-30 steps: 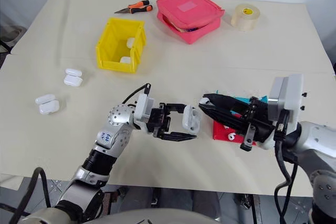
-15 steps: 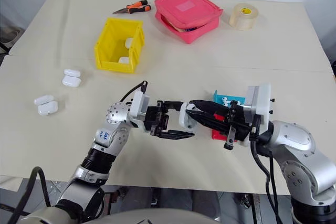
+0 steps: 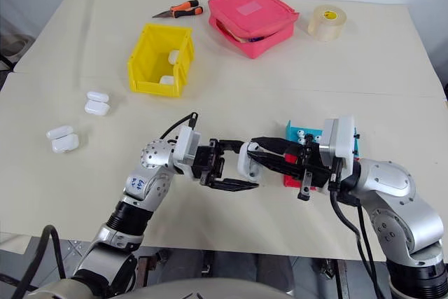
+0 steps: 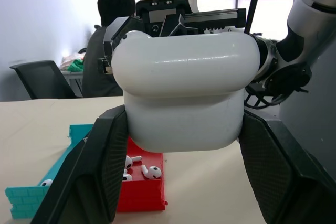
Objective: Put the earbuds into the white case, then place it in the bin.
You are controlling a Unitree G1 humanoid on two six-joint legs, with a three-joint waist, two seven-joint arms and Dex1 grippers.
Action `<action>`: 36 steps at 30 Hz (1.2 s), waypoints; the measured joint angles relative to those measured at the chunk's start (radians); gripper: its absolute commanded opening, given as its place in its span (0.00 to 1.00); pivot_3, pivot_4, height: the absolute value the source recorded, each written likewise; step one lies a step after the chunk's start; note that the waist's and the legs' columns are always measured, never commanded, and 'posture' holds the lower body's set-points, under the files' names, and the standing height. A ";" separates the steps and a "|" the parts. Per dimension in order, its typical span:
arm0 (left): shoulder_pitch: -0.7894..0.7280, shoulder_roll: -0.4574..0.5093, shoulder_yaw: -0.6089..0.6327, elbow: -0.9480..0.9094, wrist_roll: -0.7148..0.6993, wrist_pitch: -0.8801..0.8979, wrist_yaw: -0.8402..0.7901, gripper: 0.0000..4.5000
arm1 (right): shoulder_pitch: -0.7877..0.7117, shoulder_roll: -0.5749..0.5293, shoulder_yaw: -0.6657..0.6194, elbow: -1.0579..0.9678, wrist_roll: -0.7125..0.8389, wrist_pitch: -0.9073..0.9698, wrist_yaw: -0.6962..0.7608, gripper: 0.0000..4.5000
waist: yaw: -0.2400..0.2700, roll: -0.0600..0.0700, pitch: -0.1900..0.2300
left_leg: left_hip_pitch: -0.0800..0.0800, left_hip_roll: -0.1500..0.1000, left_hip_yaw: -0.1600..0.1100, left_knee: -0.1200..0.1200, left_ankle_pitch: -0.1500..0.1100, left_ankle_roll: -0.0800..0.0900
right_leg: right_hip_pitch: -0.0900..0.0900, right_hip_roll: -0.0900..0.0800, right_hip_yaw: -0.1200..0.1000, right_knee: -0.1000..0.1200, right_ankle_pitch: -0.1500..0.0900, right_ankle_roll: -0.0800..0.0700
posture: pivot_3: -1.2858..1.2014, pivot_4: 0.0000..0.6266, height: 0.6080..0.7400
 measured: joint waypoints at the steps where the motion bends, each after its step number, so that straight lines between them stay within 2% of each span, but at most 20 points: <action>1: 0.000 -0.001 0.000 0.000 0.004 0.000 0.001 0.62 | 0.000 -0.001 0.000 0.004 -0.001 -0.001 0.003 0.11 | 0.000 0.000 0.000 | 0.000 0.000 0.000 0.000 0.000 0.000 | 0.000 0.000 0.000 0.000 0.000 0.000 | 0.52 0.24 1.00; 22: -0.010 -0.025 -0.001 0.033 0.028 -0.028 0.012 0.62 | 0.012 -0.113 -0.045 0.003 0.040 0.016 0.012 0.11 | 0.001 0.000 0.000 | 0.000 0.000 0.000 0.000 0.000 0.000 | 0.000 0.000 0.000 0.000 0.000 0.000 | 0.52 0.24 1.00; 36: -0.025 -0.018 0.018 0.060 0.028 -0.065 0.014 0.62 | -0.026 -0.136 -0.036 -0.019 0.052 0.047 0.004 0.11 | 0.002 0.000 0.000 | 0.000 0.000 0.000 0.000 0.000 0.000 | 0.000 0.000 0.000 0.000 0.000 0.000 | 0.52 0.24 1.00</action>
